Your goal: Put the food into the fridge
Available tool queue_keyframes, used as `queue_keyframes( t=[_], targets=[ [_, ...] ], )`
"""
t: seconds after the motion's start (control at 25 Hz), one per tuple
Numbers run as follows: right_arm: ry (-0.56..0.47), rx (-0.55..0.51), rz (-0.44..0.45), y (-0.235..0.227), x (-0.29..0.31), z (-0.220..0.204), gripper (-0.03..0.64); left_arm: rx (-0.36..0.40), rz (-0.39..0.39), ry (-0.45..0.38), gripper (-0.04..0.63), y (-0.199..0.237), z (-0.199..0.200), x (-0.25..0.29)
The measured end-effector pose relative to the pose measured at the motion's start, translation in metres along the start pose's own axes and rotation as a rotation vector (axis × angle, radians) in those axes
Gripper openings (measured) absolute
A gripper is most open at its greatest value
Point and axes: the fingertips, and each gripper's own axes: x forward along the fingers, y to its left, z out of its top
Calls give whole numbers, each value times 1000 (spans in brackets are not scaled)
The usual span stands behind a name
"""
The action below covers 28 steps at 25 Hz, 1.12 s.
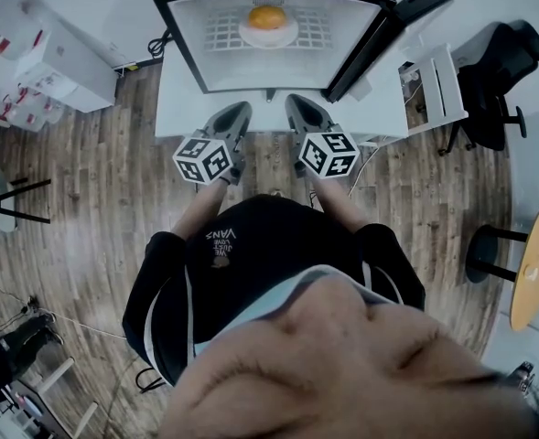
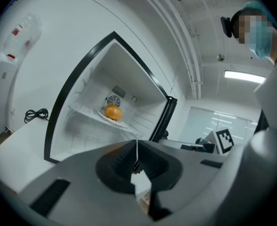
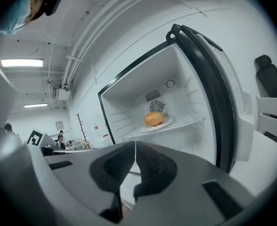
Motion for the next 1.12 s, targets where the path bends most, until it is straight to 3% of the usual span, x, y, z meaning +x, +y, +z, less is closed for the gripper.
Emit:
queue_keyframes(
  t=[1.12],
  targets=[
    [-11,-14,-84,28,-34,-14,18,27,-61,44,21,-13,-12,-38]
  ],
)
